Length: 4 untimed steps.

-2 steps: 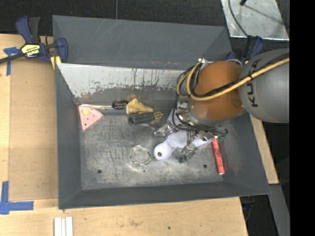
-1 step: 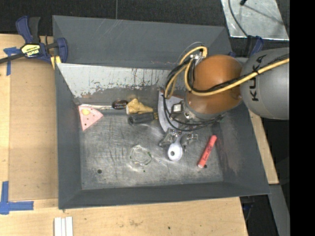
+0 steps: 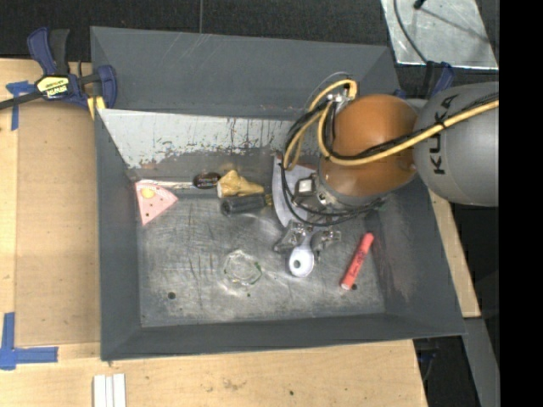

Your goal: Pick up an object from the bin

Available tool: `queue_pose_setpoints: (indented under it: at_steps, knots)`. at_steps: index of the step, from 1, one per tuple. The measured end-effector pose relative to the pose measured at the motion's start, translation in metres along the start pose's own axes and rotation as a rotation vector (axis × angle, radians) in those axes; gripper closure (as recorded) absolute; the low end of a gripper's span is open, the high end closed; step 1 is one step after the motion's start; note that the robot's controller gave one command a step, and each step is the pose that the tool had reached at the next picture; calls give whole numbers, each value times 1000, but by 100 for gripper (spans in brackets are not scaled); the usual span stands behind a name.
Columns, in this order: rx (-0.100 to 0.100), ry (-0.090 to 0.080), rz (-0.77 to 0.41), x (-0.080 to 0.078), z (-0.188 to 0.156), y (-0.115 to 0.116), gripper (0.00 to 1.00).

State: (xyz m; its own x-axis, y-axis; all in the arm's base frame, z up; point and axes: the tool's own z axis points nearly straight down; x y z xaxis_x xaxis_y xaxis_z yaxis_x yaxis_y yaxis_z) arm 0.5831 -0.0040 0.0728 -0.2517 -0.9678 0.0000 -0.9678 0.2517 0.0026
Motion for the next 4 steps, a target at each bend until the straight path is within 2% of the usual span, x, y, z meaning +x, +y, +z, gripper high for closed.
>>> queue_pose_setpoints:
  at_steps: [2, 4]
  knots:
    - [-3, 0, 2, 1, -12, 2, 100]
    - [7, -3, 2, 0, -43, 0, 100]
